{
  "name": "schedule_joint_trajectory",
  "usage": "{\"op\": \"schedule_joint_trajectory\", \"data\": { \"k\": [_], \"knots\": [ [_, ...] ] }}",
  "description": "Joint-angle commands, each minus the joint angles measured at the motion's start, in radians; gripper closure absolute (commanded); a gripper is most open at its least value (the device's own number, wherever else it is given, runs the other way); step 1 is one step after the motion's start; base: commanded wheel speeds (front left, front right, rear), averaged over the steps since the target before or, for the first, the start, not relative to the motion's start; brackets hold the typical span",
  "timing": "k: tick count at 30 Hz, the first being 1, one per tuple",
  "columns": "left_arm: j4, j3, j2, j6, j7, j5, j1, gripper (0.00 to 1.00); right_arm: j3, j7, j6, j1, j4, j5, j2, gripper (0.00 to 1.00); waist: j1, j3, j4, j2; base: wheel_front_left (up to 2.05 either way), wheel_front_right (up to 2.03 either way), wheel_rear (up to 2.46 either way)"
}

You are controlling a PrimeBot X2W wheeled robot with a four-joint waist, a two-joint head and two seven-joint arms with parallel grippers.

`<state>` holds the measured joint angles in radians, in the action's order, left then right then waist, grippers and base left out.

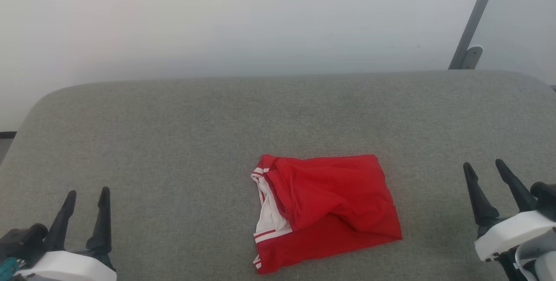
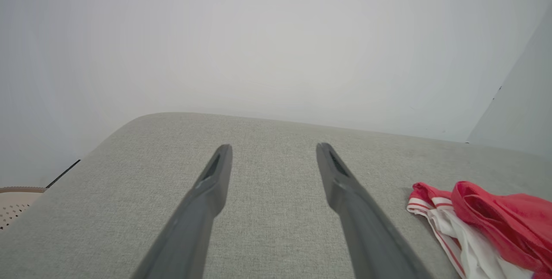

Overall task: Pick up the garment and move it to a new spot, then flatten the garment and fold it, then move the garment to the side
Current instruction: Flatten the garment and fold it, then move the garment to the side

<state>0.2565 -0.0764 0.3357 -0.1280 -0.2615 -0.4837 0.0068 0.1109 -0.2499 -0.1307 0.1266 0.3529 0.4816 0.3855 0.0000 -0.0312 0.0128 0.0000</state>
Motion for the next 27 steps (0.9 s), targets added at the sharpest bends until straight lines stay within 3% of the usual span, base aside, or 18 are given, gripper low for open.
{"op": "schedule_joint_trajectory", "data": {
  "k": [1,9,14,27],
  "knots": [
    [0.000,0.002,0.002,-0.002,-0.005,0.001,0.001,0.00,-0.001,-0.007,0.000,-0.009,0.000,-0.006,-0.002,0.00,0.0000,0.000,0.001,0.0000,0.00,0.00,0.00],
    [0.000,0.014,0.004,-0.003,-0.005,-0.006,-0.008,0.00,0.015,0.004,0.000,-0.005,0.004,0.005,-0.005,0.00,0.0000,0.004,0.013,0.0000,0.00,0.00,0.00],
    [-0.001,0.030,0.003,-0.003,-0.005,-0.009,-0.015,0.00,0.059,0.081,0.000,0.012,0.008,0.031,0.000,0.00,0.0000,0.011,0.043,0.0000,0.00,0.00,0.00],
    [0.012,0.082,-0.013,-0.003,-0.005,-0.018,-0.038,0.00,0.187,0.464,0.000,0.113,0.039,0.113,0.038,0.00,0.0000,0.064,0.147,0.0000,0.00,0.00,0.00]
  ]
}}
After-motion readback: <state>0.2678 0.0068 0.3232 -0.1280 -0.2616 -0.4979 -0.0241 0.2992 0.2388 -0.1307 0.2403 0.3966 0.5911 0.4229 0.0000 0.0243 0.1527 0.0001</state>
